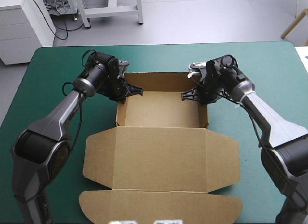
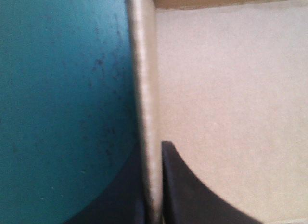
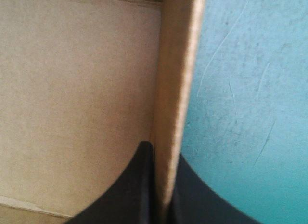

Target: Fold the box

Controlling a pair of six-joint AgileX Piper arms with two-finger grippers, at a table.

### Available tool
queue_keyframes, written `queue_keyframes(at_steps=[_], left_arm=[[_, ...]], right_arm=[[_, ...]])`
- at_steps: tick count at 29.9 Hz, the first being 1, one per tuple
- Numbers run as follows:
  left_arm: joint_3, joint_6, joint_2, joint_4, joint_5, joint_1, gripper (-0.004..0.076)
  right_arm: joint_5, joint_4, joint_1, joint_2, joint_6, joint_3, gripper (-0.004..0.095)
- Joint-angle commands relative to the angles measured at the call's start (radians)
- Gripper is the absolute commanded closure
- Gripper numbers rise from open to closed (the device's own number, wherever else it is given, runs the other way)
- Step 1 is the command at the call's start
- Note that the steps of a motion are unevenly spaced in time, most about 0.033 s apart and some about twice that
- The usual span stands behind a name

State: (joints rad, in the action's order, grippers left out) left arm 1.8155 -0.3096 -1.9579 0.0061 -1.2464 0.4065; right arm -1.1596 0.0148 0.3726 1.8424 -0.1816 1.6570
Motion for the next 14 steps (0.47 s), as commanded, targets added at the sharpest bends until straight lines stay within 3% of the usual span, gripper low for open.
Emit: queue_keyframes(at_steps=[1, 9, 12, 14], left_arm=[[0.036, 0.044, 0.033, 0.04, -0.025, 0.002, 0.0734], [0.034, 0.085, 0.025, 0.042, -0.002, 0.002, 0.0727], [0.034, 0.108, 0.025, 0.023, -0.002, 0.002, 0.0664], [0.034, 0.108, 0.025, 0.008, -0.001, 0.002, 0.057]], right_arm=[[-0.039, 0.023, -0.001, -0.027, 0.057, -0.005, 0.0928], [-0.025, 0.03, 0.001, -0.012, 0.057, 0.002, 0.0899], [-0.028, 0.051, 0.001, -0.012, 0.027, 0.002, 0.0753], [-0.024, 0.064, 0.001, -0.012, -0.004, 0.002, 0.0605]])
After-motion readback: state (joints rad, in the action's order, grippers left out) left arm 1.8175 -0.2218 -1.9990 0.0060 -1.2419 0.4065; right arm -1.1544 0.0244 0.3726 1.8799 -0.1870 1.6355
